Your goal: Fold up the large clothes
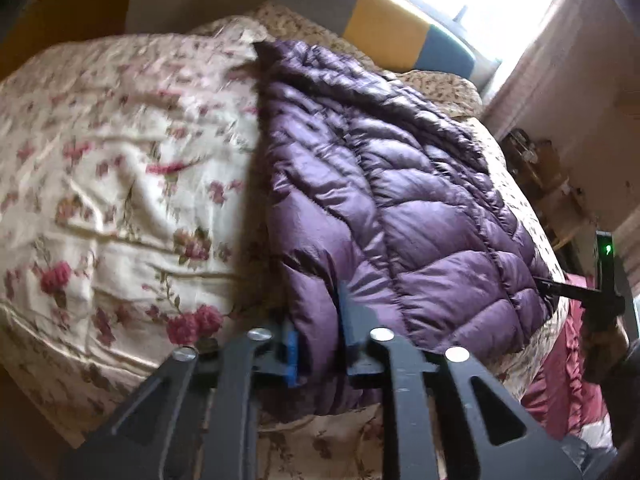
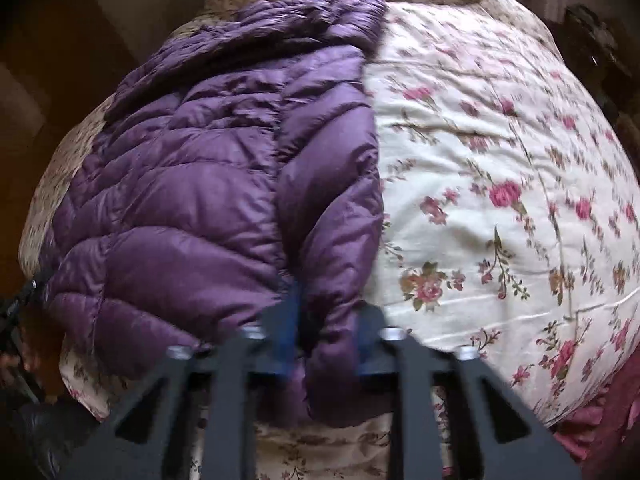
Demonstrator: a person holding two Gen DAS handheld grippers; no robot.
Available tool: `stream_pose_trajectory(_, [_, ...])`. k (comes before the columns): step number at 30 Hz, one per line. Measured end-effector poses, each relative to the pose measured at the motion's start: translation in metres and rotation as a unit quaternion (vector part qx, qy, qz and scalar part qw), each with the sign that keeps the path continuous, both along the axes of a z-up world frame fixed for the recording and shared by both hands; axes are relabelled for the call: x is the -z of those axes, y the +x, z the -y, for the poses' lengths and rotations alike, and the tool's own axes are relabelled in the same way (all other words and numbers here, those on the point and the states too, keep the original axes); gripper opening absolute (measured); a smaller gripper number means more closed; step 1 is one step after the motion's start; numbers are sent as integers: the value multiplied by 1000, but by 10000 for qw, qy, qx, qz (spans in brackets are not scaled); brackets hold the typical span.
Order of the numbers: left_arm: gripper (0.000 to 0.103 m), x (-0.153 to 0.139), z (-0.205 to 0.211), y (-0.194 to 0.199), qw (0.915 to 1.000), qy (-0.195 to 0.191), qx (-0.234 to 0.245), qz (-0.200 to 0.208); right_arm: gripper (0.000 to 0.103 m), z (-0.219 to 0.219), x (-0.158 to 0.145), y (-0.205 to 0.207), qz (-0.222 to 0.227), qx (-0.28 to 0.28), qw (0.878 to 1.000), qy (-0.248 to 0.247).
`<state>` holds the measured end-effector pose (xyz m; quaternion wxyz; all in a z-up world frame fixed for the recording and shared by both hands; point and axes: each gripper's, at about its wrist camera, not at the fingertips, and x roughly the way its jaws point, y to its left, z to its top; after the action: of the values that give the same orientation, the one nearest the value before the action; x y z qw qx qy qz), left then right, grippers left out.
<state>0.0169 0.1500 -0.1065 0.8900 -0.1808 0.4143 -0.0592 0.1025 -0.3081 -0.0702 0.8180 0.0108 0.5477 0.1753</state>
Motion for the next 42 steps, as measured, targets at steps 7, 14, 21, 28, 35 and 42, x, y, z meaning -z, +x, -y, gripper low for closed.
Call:
stream_pose_trajectory(7, [8,-40,-6,10,9988,-159,218,402,4,-19,-52,8,602,-355,9976,-1])
stream_pose_trajectory(14, [5,-79,-21,45,9957,-329,195,845,4,-42,-103,50,1270,-432,9909,135])
stream_pose_trajectory(21, [4,-102,-33,111,9941,-133,124,1066,4,-53,-125,113,1690,-277,9852,62])
stream_pose_trajectory(28, [4,-108,-48,203,9952,-16,74,980,3,-68,-127,208,1763,10,9843,90])
stream_pose_trajectory(35, [4,-98,-72,294,9972,-12,-274,689,3,-81,-107,300,1543,331,9875,38])
stream_pose_trajectory(42, [5,-71,-92,358,9976,-65,-650,243,8,-91,-69,358,1154,582,9915,-136])
